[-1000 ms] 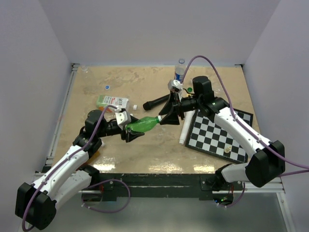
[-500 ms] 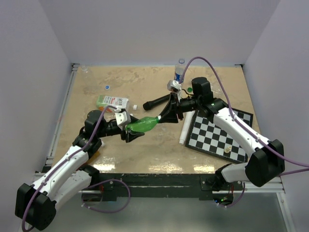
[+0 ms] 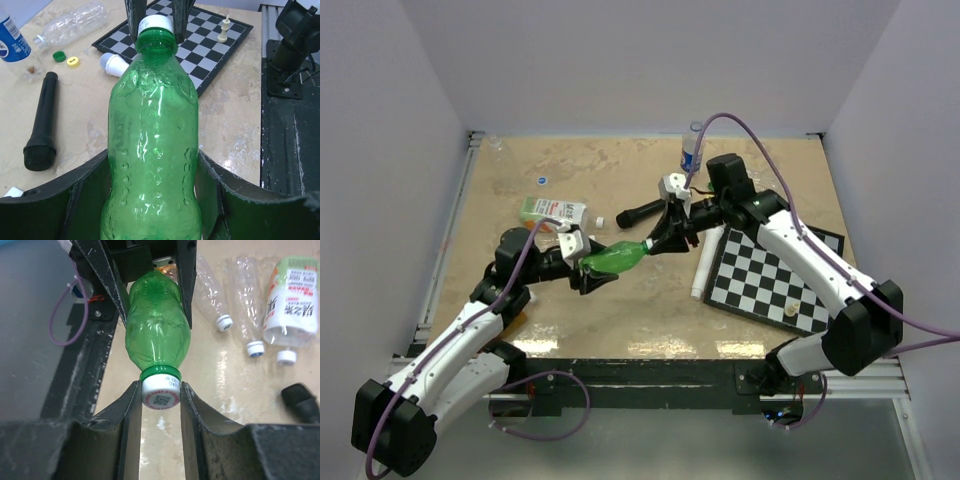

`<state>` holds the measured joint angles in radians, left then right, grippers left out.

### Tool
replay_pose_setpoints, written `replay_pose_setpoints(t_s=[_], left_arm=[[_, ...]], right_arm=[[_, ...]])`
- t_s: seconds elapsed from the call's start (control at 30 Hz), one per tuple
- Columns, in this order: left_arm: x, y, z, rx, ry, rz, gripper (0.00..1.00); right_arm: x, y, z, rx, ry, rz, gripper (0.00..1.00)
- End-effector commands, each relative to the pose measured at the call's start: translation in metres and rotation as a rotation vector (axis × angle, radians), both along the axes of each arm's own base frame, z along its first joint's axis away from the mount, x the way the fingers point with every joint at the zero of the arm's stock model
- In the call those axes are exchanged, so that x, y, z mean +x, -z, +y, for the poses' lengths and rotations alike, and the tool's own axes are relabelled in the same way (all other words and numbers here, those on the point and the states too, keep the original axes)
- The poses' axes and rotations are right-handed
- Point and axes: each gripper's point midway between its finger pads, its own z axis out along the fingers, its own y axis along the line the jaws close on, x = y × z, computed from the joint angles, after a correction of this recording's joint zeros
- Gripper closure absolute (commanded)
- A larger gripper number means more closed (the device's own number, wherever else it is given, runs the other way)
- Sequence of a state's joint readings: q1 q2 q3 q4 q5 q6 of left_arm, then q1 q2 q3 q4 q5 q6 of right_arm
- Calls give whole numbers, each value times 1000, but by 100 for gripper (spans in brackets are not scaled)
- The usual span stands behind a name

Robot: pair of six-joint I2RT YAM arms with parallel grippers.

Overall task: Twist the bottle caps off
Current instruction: Unscrew the bottle cap from the plastic bottle.

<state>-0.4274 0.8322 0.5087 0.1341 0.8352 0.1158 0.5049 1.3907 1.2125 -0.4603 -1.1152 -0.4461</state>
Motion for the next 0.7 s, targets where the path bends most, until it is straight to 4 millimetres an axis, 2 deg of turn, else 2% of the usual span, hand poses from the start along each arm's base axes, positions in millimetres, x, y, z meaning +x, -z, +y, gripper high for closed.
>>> replay_pose_setpoints(t_s=[0.0,0.1,0.2,0.3,0.37,0.5,0.67], left_arm=[[0,-11,-2,-27,16,-39,100],[0,-10,-3,-27,19,-37,100],[-1,-10,-2,-26,19,-37,100],[-1,-11,-3,-28,20,-40,100],[-1,-11,-3,-30,23,-40,100],[-1,-11,-3,-29,21,-40,100],[-1,-10,-3,-30,23,-37,100]], right_arm=[[-6,7,1,-66,-210,-348,100],[3,7,2,-102,-280,-621,100],[25,2,0,-122,-330,-961,100],[39,17,-5,-199,-489,-1178,100],[47,17,-2,-209,-504,-1230,100],[45,5,8,-136,-428,-1174,100],[48,4,4,-152,-356,-1148,100]])
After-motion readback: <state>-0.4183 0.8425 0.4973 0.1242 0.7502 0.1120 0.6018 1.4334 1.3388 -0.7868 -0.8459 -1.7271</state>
